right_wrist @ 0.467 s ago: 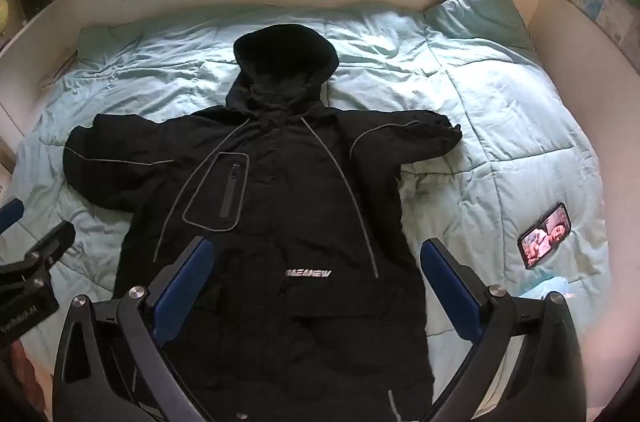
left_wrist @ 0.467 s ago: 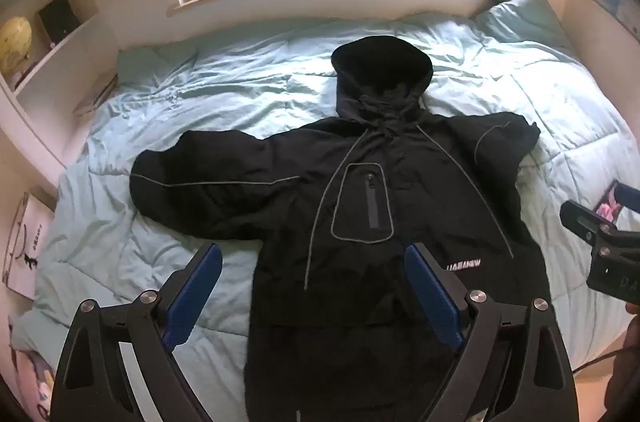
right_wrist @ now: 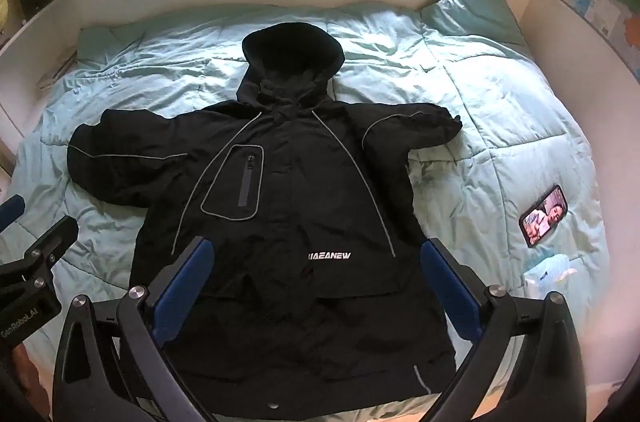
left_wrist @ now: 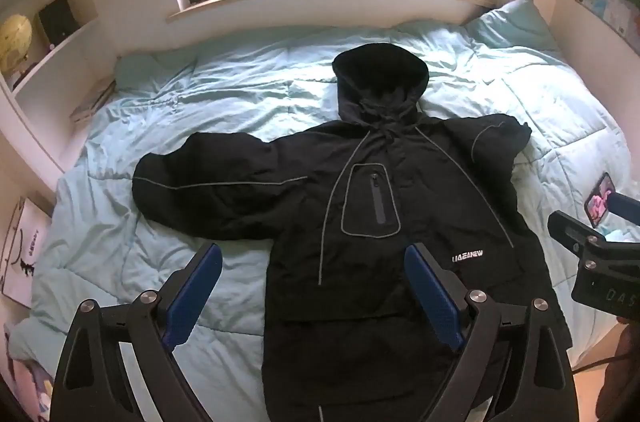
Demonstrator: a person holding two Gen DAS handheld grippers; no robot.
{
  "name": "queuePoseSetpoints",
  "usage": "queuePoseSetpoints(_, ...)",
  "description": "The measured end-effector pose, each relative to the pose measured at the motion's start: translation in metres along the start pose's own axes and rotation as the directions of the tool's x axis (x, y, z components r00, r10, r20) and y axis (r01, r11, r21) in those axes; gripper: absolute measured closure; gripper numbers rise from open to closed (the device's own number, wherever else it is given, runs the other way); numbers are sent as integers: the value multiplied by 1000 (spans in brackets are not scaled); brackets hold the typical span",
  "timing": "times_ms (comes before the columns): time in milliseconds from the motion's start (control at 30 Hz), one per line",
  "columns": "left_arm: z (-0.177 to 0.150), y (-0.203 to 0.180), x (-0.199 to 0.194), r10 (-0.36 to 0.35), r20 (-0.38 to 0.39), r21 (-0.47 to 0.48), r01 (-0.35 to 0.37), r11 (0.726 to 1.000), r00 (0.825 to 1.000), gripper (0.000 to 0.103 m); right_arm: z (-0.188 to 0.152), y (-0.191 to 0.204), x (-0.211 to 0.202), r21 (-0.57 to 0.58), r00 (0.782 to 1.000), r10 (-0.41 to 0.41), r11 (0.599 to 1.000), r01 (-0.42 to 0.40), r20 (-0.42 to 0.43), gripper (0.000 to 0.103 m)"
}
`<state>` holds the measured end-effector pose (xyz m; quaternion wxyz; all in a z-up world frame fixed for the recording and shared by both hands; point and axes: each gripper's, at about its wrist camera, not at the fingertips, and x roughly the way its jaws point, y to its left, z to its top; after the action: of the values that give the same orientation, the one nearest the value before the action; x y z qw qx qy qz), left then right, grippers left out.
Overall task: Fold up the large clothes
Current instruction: 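Move both tools toward the black jacket spread on the bed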
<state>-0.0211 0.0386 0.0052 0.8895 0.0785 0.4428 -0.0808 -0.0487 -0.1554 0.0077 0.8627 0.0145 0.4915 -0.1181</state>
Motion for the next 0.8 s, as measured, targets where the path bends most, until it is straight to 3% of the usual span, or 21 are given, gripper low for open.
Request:
queuePoseSetpoints(233,-8,2,4,-50,5,50,50,997,999,10,-6,6,-2,30,1000,-17,999,17,-25,0)
queuePoseSetpoints(633,-8,29,4,-171,4,-20,171,985,985,10,-13,18,-15,22,998,-62,998,62,-25,0)
queuePoseSetpoints(800,-11,30,1,-164,16,-10,164,986,986,10,-17,24,-19,14,997,-71,997,72,-34,0)
